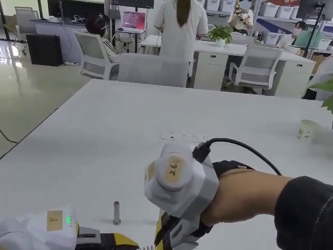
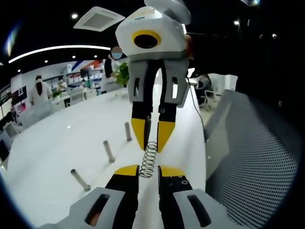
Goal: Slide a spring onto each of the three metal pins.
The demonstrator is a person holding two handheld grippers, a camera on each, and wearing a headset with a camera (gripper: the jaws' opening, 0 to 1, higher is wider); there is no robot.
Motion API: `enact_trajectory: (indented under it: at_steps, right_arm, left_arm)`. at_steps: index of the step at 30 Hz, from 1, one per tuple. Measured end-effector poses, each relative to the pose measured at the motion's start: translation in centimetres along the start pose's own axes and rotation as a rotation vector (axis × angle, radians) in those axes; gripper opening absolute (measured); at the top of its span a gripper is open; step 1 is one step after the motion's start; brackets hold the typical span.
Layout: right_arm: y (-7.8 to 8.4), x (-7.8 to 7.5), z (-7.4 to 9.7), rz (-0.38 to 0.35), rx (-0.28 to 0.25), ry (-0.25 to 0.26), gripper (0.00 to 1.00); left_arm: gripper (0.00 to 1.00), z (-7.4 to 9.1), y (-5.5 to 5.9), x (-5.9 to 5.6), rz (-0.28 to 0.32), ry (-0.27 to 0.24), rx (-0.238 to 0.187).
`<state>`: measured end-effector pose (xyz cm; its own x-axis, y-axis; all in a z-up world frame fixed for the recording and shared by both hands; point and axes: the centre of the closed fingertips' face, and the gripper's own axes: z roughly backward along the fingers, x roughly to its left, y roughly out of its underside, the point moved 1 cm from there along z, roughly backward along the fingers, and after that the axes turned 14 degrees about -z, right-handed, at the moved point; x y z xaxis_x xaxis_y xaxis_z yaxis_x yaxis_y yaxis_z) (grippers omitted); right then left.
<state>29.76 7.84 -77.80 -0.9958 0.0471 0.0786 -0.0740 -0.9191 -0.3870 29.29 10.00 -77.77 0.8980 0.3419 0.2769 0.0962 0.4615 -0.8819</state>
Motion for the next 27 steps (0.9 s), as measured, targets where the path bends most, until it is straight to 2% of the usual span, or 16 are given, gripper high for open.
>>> enact_trajectory:
  at_steps: [2, 13, 27]
  right_arm:
    - [0.0, 0.0, 0.0, 0.0, 0.0, -0.002, 0.07]
    - [-0.8, 0.0, 1.0, 0.012, -0.023, 0.008, 0.07]
    - [-2.8, 0.9, 2.0, 0.066, -0.062, 0.024, 0.07]
  left_arm:
    - [0.04, 0.0, 0.1, 0.1, -0.005, 0.0, 0.004]
    - [0.03, -0.1, 0.1, 0.2, 0.0, 0.003, 0.003]
    - [0.03, -0.4, 0.1, 0.2, 0.0, 0.009, 0.004]
